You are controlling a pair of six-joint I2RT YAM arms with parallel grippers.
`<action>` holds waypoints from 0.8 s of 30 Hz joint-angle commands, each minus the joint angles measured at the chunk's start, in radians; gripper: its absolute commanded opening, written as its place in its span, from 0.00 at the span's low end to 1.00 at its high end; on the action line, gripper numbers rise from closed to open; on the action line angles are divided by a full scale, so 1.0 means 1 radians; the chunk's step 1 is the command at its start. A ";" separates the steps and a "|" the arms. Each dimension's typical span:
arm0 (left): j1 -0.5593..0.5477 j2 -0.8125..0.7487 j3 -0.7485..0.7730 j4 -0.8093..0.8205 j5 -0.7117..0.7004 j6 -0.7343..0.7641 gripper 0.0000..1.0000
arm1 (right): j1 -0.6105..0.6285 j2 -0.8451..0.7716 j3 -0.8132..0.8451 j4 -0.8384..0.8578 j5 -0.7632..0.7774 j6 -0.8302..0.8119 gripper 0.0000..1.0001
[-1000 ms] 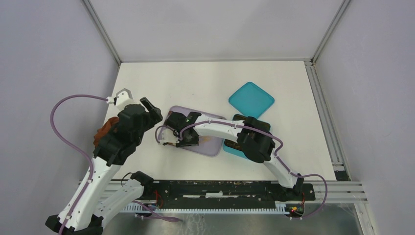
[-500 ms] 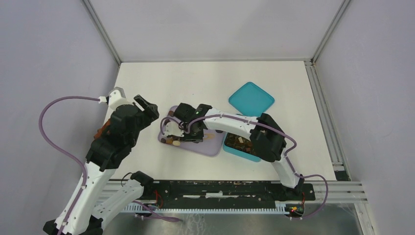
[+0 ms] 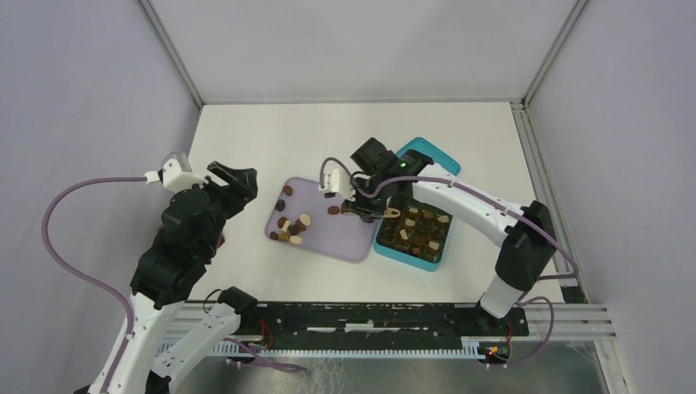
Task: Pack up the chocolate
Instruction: Pick up the fake chocolate from the plate, then place the fake chocolate in the packing box.
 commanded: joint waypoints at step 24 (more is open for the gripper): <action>0.002 0.125 -0.126 0.238 0.167 -0.074 0.78 | -0.323 -0.593 -0.729 -0.203 0.235 -0.256 0.25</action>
